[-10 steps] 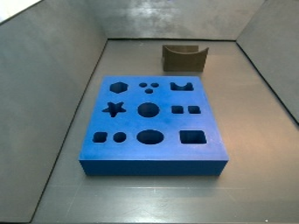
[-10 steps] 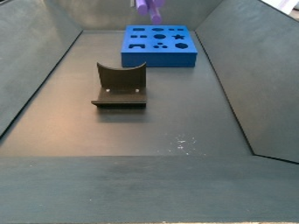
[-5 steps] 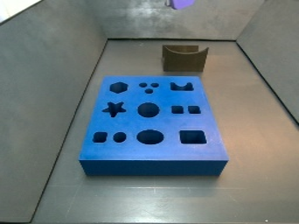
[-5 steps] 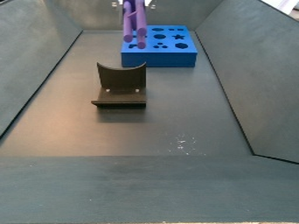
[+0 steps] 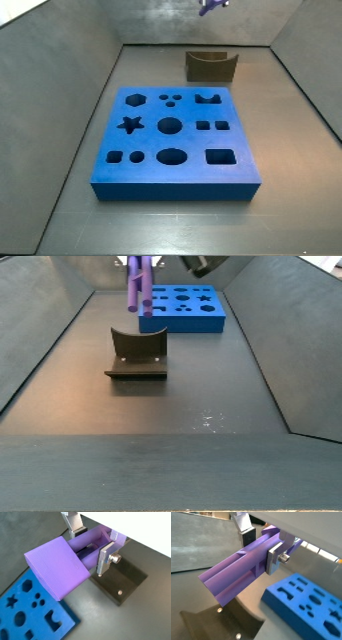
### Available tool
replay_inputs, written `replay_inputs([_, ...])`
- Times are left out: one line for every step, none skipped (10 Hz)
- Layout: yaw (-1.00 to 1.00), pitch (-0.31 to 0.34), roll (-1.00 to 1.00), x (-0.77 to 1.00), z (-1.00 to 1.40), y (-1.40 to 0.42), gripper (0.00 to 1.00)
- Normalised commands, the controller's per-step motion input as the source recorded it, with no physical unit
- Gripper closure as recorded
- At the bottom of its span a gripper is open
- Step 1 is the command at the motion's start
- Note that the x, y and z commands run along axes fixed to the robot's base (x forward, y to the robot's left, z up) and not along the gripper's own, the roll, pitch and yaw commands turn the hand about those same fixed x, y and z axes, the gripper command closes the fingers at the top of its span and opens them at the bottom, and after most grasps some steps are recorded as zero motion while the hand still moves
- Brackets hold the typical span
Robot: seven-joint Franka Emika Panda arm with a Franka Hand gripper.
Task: Pick up the 3 prong object. Move up. Rotate the 3 prong object. Place the 3 prong object on the fixture. Regrasp the 3 prong object. Move to above the board. Insert the 3 prong object.
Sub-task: Place the 3 prong object on the fixture.
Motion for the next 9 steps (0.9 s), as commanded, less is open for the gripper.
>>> replay_inputs([-0.14,0.037,-0.63,0.12,-0.02,0.05,1.00])
replay_inputs([-0.12,0.020,-0.46,0.07,-0.02,0.05,1.00])
replay_inputs([-0.10,-0.005,-0.25,0.06,-0.01,0.03,1.00])
replay_inputs([-0.18,0.276,-1.00,0.12,-1.00,0.13,1.00])
replay_inputs([-0.19,0.278,-1.00,0.13,-1.00,0.14,1.00])
replay_inputs([-0.23,0.288,-1.00,0.15,-1.00,0.14,1.00])
replay_inputs([-0.27,0.233,-0.85,0.18,-1.00,0.14,1.00])
replay_inputs([-0.28,0.191,-0.75,0.19,-1.00,0.14,1.00])
replay_inputs([-0.28,0.092,-0.48,0.21,-1.00,0.14,1.00])
